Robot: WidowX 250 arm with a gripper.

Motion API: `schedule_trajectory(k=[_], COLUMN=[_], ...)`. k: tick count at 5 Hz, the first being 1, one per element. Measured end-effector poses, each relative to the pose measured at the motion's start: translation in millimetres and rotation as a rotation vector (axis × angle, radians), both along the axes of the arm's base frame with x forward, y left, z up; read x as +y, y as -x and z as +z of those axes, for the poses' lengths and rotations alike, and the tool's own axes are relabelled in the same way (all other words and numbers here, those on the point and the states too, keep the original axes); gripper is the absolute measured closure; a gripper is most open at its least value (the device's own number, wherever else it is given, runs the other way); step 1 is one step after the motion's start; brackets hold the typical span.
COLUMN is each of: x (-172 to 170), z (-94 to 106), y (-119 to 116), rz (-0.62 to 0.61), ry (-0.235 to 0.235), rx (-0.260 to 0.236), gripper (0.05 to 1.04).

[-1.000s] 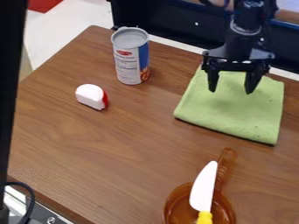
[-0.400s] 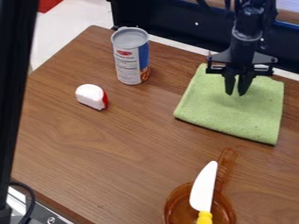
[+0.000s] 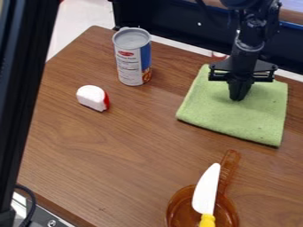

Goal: Move the cloth to the lower middle part of the table

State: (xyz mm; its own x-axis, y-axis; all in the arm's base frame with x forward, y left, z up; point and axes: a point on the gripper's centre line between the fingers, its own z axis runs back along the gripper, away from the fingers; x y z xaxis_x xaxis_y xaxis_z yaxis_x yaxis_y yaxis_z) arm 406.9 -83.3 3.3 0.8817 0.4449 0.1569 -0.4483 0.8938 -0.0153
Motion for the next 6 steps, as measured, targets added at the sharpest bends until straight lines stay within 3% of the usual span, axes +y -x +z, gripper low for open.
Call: schedule_trajectory(k=[1, 2, 6], x=[1.2, 5.8, 29.3], z=[-2.7, -7.9, -13.2], y=[0.1, 6.4, 48.7], rz=[0.035, 0.076, -0.036], ry=[0.004, -0.004, -0.054], rx=[-0.012, 0.009, 0.051], gripper=[1.031, 1.031, 1.031])
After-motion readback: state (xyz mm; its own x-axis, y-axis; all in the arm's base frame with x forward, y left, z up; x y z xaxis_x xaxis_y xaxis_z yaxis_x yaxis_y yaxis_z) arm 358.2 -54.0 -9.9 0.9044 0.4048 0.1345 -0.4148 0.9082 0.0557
